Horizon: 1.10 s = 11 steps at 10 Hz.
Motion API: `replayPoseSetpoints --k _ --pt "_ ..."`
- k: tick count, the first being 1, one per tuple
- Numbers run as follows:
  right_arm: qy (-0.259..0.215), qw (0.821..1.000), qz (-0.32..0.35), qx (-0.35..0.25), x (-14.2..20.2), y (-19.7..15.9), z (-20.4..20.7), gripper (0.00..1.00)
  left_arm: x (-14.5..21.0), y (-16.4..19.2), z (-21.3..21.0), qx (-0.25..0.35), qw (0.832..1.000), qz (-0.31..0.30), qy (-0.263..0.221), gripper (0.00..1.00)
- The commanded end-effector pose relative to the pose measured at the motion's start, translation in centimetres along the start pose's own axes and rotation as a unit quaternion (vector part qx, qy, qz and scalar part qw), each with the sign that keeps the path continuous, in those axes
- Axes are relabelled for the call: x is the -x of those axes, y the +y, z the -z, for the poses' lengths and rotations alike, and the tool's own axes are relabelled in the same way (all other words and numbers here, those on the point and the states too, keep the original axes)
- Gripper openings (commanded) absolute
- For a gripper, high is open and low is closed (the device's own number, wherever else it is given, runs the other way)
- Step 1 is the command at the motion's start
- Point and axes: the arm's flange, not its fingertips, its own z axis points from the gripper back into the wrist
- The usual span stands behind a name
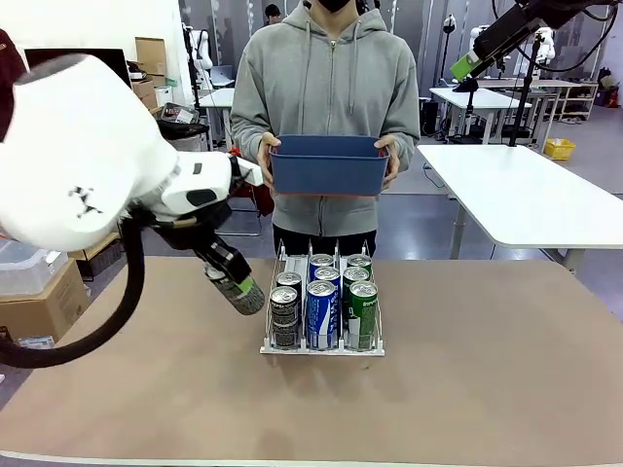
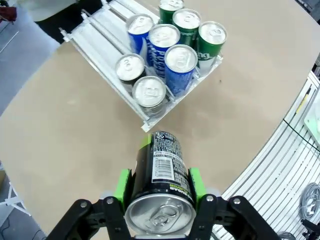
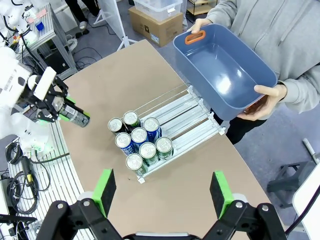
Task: Fill the beverage cans into the dispenser.
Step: Place the picked Pepsi coke in the line of the Automatic Can Dispenser with the same cans.
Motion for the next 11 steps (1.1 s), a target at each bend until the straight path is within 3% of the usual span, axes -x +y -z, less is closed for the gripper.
replayPoseSetpoints --k 1,3,6,11 --pt "0.000 1.000 0.000 -0.002 0.0 -0.1 0.0 1.00 0.8 -0.3 3.3 0.016 1.000 0.010 -0.006 0.58" --pt "0.000 1.000 0.000 -0.002 0.0 -0.1 0.0 1.00 -0.2 0.1 4.2 0.027 0.999 0.010 0.022 0.58" --pt "0.000 1.000 0.000 -0.002 0.0 -0.1 0.0 1.00 -0.3 -0.5 3.0 0.009 1.000 0.005 0.014 0.58" --pt "0.000 1.000 0.000 -0.002 0.0 -0.1 0.0 1.00 -1.9 -2.0 8.0 -0.018 0.998 -0.059 0.017 0.58"
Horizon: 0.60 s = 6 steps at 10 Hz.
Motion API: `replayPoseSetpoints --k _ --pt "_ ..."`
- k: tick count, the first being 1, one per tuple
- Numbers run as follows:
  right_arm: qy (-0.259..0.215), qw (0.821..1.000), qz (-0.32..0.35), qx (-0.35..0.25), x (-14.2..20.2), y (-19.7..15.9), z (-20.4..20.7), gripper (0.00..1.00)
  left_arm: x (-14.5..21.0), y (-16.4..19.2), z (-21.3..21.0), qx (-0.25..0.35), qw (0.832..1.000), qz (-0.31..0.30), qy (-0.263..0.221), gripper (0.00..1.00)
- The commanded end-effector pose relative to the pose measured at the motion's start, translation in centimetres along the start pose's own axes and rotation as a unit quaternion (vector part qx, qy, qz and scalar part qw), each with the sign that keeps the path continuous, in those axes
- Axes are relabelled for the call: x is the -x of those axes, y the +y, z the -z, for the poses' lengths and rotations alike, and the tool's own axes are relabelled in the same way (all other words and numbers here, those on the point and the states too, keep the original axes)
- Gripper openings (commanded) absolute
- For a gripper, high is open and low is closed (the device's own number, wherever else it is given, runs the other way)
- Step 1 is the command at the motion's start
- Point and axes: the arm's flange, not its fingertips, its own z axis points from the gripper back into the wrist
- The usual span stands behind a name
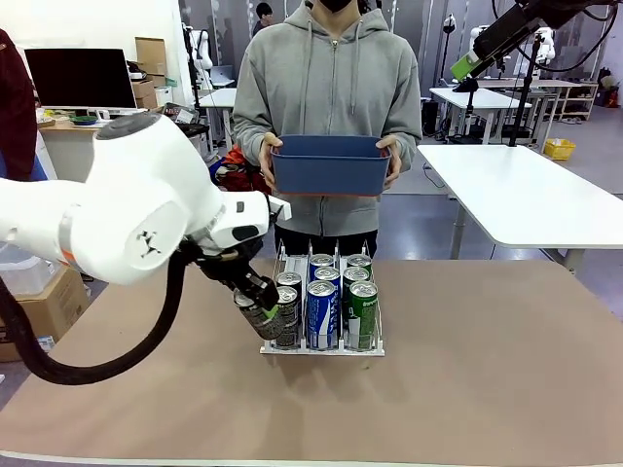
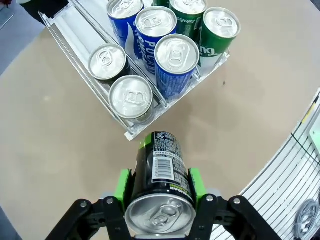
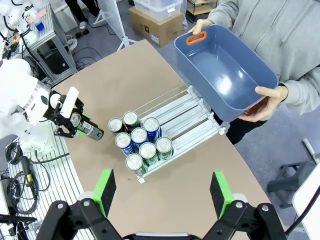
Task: Fill the beverage cans into the dispenser.
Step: Place the picked Pepsi coke in the line of the Automatic Can Dispenser with the same cans.
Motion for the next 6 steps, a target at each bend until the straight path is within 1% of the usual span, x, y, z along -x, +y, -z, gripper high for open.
replayPoseSetpoints --k 1,2,3,4,6 --pt "0.000 1.000 0.000 -0.002 0.0 -0.1 0.0 1.00 -1.3 -0.6 1.3 -0.008 1.000 -0.020 -0.007 0.58" --pt "0.000 1.000 0.000 -0.002 0.0 -0.1 0.0 1.00 -1.8 -0.4 1.9 -0.003 1.000 -0.026 -0.006 0.58" --pt "0.000 1.000 0.000 -0.002 0.0 -0.1 0.0 1.00 -2.0 -0.3 2.1 -0.015 0.999 -0.042 0.013 0.58" --pt "0.000 1.000 0.000 -0.002 0.0 -0.1 0.0 1.00 -0.5 -0.6 1.6 0.002 1.000 -0.016 0.004 0.58" --pt "0.000 1.000 0.000 -0.002 0.0 -0.1 0.0 1.00 -0.9 -0.5 2.3 0.002 1.000 -0.026 0.010 0.58"
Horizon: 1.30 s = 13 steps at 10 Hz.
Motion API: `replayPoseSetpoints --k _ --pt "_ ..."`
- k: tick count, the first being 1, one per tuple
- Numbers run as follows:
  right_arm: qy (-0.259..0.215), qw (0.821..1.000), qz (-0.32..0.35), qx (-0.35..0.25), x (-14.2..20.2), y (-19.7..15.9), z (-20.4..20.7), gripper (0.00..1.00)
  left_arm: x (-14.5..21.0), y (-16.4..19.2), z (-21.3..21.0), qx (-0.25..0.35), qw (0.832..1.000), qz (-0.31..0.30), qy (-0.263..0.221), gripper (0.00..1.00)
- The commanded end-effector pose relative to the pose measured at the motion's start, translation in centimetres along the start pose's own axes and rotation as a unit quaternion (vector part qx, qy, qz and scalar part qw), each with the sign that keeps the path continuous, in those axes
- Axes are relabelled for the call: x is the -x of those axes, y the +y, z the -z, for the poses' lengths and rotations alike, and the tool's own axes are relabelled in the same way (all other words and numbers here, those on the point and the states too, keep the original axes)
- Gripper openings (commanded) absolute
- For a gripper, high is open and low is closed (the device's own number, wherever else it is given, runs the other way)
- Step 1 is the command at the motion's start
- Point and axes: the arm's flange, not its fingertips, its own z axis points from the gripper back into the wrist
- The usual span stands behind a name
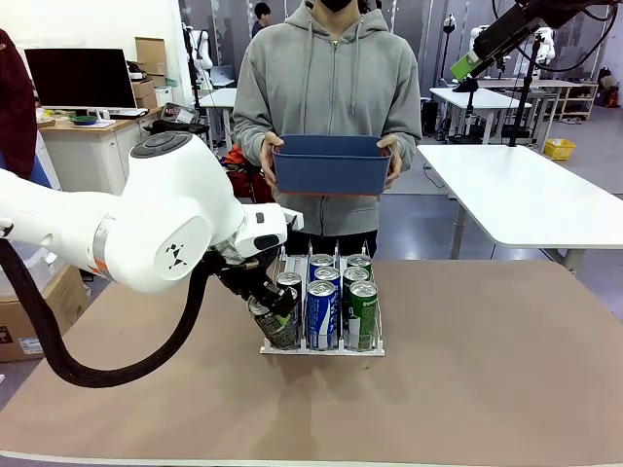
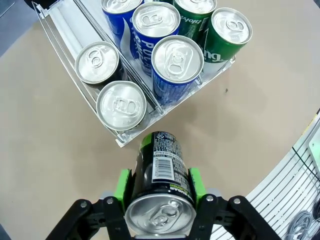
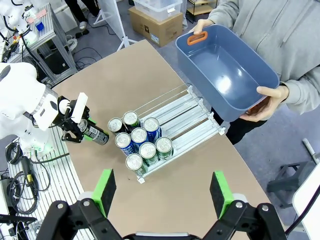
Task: Fill the beverage cans into the dispenser.
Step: Place the picked Pepsi coke in the line of the Automatic Can Dispenser with the same cans.
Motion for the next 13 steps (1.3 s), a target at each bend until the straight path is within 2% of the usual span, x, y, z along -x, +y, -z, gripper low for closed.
replayPoseSetpoints --k 1,2,6,9,13 --pt "0.000 1.000 0.000 -0.002 0.0 -0.1 0.0 1.00 -0.9 0.0 0.9 0.007 1.000 -0.005 0.001 0.58" --pt "0.000 1.000 0.000 -0.002 0.0 -0.1 0.0 1.00 -1.9 0.3 1.5 0.028 0.999 -0.019 0.010 0.58" --pt "0.000 1.000 0.000 -0.002 0.0 -0.1 0.0 1.00 -4.7 1.8 3.7 -0.014 1.000 -0.019 0.009 0.58" --pt "0.000 1.000 0.000 -0.002 0.0 -0.1 0.0 1.00 -5.3 3.5 3.4 -0.045 0.998 -0.033 0.008 0.58" --pt "0.000 1.000 0.000 -0.002 0.0 -0.1 0.0 1.00 -6.1 5.3 4.0 -0.048 0.997 -0.053 0.005 0.58"
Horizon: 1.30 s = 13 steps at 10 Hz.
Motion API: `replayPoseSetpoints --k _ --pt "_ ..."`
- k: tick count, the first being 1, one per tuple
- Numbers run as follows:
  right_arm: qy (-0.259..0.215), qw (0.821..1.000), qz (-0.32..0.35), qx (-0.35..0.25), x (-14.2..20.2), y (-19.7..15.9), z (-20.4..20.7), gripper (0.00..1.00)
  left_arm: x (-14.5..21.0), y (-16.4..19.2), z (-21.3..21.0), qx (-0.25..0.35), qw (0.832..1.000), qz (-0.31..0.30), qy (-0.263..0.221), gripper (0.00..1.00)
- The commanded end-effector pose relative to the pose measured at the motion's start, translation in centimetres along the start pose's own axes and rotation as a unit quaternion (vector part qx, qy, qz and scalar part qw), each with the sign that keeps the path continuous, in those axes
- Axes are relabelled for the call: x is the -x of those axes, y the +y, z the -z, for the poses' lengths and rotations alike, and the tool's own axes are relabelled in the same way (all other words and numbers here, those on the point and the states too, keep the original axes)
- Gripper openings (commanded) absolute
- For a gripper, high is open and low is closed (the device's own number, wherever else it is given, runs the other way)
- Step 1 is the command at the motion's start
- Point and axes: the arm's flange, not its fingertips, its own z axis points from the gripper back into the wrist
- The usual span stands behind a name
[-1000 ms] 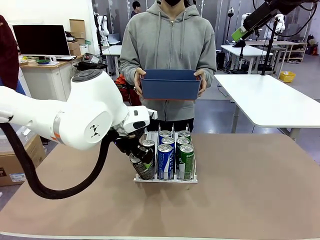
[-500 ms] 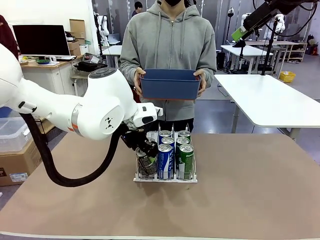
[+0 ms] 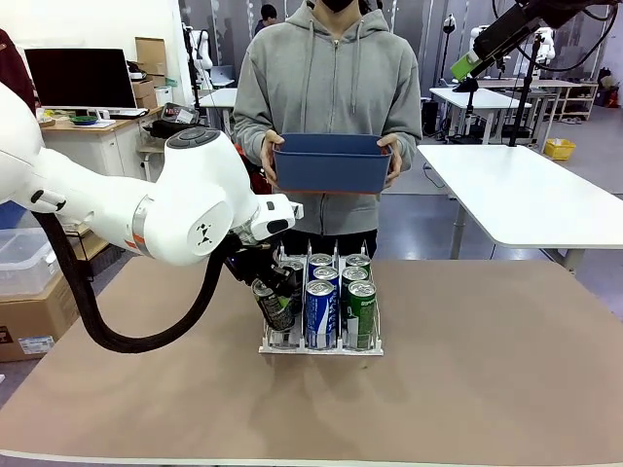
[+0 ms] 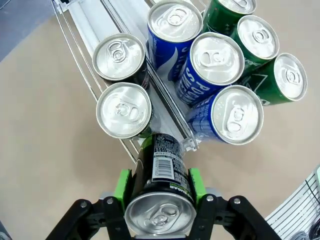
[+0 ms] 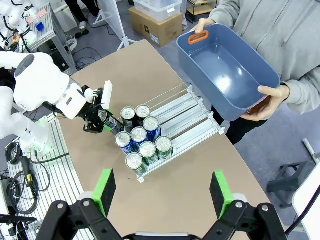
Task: Fill the beverage cans into the dispenser.
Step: Place the picked Pepsi coke in the line of the Automatic Can Dispenser with the same cans.
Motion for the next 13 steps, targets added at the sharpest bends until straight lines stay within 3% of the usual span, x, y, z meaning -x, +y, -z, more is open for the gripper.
replayPoseSetpoints --k 1,8,12,13 --pt "0.001 1.000 0.000 -0.002 0.0 -0.1 0.0 1.00 -1.7 0.7 1.3 -0.020 1.000 -0.007 -0.008 0.58" --pt "0.001 1.000 0.000 -0.002 0.0 -0.1 0.0 1.00 -1.5 -0.2 4.2 -0.011 0.998 0.019 0.057 0.58" --pt "0.001 1.000 0.000 -0.002 0.0 -0.1 0.0 1.00 -1.0 0.4 2.6 0.004 0.998 0.011 0.056 0.98" --pt "0.001 1.000 0.000 -0.002 0.0 -0.1 0.0 1.00 -0.5 0.4 1.5 0.003 0.999 0.006 0.045 1.00"
